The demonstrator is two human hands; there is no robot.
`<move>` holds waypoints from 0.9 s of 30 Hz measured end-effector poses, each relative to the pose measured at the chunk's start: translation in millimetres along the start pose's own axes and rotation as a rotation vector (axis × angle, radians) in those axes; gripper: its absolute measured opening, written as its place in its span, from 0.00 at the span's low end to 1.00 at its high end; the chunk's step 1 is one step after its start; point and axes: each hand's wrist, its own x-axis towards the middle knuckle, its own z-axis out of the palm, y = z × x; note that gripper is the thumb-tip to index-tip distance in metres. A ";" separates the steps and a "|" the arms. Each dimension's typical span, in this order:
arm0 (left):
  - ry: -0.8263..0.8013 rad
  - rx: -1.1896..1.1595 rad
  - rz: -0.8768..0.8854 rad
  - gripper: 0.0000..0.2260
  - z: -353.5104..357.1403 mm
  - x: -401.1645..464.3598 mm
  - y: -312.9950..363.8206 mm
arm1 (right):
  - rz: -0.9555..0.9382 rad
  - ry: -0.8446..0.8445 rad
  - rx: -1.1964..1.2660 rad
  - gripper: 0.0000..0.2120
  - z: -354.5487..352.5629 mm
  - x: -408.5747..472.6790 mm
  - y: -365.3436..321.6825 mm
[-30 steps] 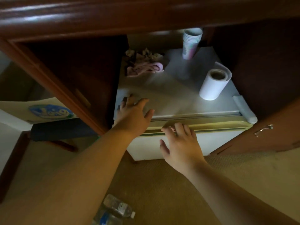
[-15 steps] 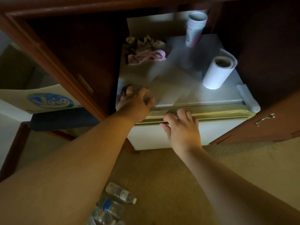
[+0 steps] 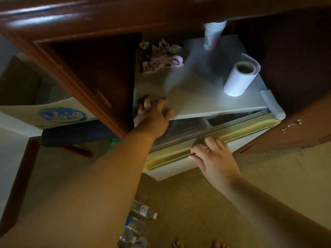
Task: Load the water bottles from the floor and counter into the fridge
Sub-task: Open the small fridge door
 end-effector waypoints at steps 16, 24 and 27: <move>0.047 0.149 -0.001 0.29 25.1 -33.0 21.9 | 0.324 0.094 0.222 0.10 -60.0 -108.5 22.3; 0.136 0.174 0.095 0.37 51.1 -59.2 49.5 | 0.577 0.143 0.080 0.19 -82.5 -117.6 55.5; 0.155 0.159 0.116 0.39 58.2 -59.9 60.6 | 0.747 0.072 0.014 0.31 -80.5 -106.1 56.9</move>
